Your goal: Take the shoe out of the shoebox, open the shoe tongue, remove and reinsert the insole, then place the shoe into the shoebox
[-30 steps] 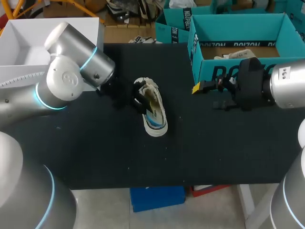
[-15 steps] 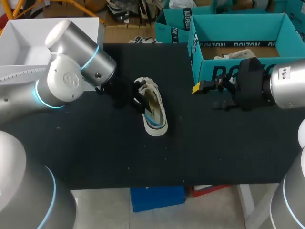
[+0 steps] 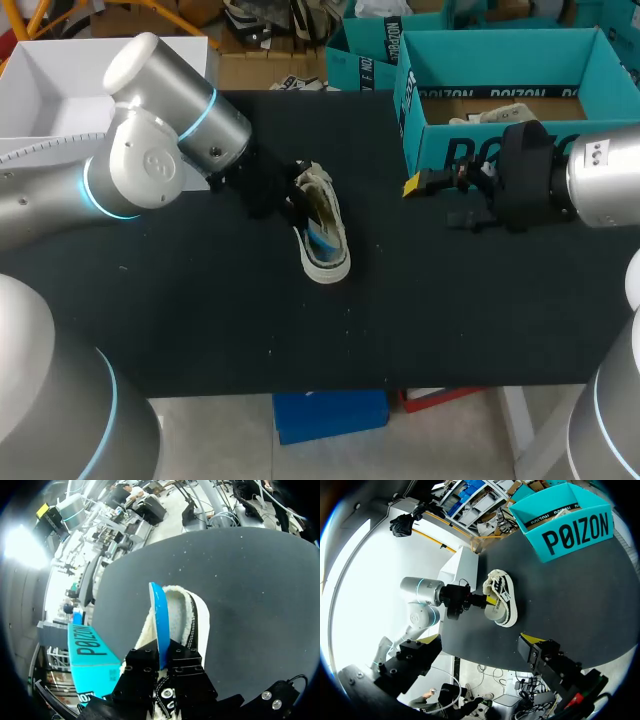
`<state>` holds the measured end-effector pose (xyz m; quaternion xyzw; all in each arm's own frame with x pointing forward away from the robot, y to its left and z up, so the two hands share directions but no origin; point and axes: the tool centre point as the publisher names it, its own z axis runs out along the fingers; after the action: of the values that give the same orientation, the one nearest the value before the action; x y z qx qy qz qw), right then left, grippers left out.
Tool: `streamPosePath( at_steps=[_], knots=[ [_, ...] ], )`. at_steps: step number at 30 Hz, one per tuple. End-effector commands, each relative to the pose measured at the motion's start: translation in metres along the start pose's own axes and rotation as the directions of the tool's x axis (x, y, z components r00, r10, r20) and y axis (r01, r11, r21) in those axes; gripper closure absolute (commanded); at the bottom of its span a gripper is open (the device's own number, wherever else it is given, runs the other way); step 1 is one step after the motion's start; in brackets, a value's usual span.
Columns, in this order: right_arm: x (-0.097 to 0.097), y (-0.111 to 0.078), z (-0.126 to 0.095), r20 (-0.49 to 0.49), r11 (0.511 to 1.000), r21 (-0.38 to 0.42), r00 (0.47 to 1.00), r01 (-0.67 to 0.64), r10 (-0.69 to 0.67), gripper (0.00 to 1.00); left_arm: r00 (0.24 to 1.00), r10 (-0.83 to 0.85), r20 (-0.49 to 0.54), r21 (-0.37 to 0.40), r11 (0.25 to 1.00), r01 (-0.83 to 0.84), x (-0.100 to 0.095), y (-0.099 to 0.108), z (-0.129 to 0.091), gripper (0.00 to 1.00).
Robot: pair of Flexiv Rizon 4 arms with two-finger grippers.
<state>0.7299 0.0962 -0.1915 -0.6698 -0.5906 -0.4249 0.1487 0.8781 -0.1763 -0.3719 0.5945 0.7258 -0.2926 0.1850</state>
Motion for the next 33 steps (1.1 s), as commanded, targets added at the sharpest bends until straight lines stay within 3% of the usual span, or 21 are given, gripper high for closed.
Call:
streamPosePath(
  at_steps=[1, 9, 12, 17, 25, 33],
  knots=[
    [0.0, 0.0, 0.0, 0.002, 1.0, -0.001, 1.0, 0.0, 0.0, 0.0, 1.0, 0.004, -0.004, 0.0, 1.0, -0.004, -0.001, 0.0, 0.001, 0.77],
    [0.0, 0.0, 0.0, 0.002, 1.0, -0.001, 1.0, 0.0, 0.0, 0.0, 1.0, -0.007, -0.019, -0.02, 1.0, 0.006, 0.005, 0.005, -0.001, 0.83],
    [0.0, 0.0, 0.0, 0.002, 1.0, -0.001, 1.0, 0.0, 0.0, 0.0, 1.0, -0.006, -0.015, -0.02, 1.0, 0.006, 0.004, 0.003, -0.002, 0.67],
    [0.0, 0.0, 0.0, 0.002, 1.0, -0.001, 1.0, 0.0, 0.0, 0.0, 0.999, 0.021, 0.027, 0.0, 1.0, -0.021, -0.006, -0.008, -0.011, 0.63],
    [0.0, 0.0, 0.0, 0.002, 1.0, -0.001, 1.0, 0.0, 0.0, 0.0, 0.994, 0.059, 0.094, 0.055, 0.996, -0.065, -0.018, -0.033, -0.024, 0.65],
    [0.0, 0.0, 0.0, 0.002, 1.0, -0.001, 1.0, 0.0, 0.0, 0.0, 0.994, 0.066, 0.09, 0.082, 0.994, -0.074, -0.014, -0.043, -0.022, 0.69]
  ],
)
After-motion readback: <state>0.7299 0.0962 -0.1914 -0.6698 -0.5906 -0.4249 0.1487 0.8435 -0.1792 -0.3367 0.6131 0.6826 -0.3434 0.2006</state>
